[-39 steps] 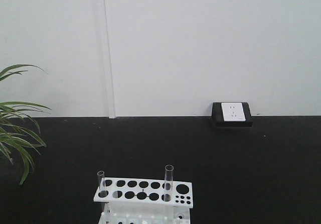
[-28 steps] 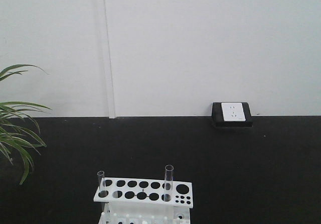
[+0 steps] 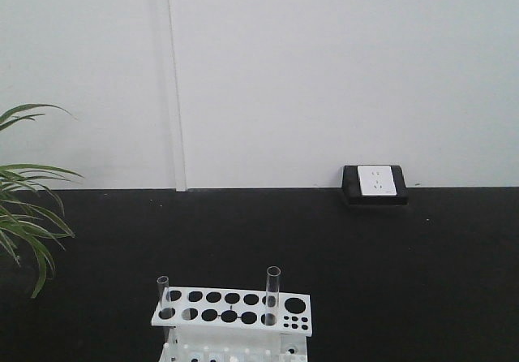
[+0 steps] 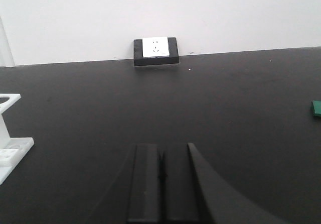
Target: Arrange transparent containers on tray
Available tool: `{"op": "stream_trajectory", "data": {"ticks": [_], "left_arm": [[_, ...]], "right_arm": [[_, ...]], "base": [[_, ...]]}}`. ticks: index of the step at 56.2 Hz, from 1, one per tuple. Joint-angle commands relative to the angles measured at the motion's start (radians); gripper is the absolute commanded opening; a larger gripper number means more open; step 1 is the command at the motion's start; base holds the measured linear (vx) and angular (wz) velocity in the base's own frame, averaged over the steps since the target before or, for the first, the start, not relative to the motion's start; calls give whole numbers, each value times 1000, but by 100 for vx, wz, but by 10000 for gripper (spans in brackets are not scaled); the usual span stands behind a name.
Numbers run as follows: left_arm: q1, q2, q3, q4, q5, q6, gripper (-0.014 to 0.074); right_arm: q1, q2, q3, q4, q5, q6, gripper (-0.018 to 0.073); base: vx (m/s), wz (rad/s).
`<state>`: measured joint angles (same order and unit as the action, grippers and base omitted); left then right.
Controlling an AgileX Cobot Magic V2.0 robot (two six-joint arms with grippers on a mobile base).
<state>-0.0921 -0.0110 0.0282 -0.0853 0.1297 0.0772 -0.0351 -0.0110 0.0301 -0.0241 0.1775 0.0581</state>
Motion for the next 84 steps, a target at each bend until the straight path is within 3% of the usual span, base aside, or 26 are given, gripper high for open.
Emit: {"op": "stream_trajectory", "data": {"ticks": [1, 29, 42, 49, 56, 62, 68, 84], "left_arm": [[2, -23, 36, -3, -84, -5, -1], [2, -23, 35, -2, -120, -5, -1], [2, -23, 33, -3, -281, -6, -1], [2, -23, -7, -31, -273, -41, -1], [2, -22, -140, -28, -226, -55, -1], [2, 21, -287, -3, -229, -16, -1], [2, 169, -466, 29, -226, 30, -1], [2, 616, -794, 23, -229, 29, -1]], "right_arm": [[-4, -1, 9, -8, -83, -5, -11], [-4, -1, 9, -6, -109, -5, -11], [-4, -1, 9, -7, -325, -5, -11], [-4, 0, -29, -6, -390, -5, -11], [-4, 22, -150, -28, -351, -15, -11], [-4, 112, -322, -65, -320, -43, -11], [-4, 275, -517, -99, -310, -66, -11], [-4, 710, -887, -101, -309, -46, -11]], "base": [[0, 0], [0, 0], [0, 0], [0, 0], [0, 0], [0, 0], [0, 0], [0, 0]]}}
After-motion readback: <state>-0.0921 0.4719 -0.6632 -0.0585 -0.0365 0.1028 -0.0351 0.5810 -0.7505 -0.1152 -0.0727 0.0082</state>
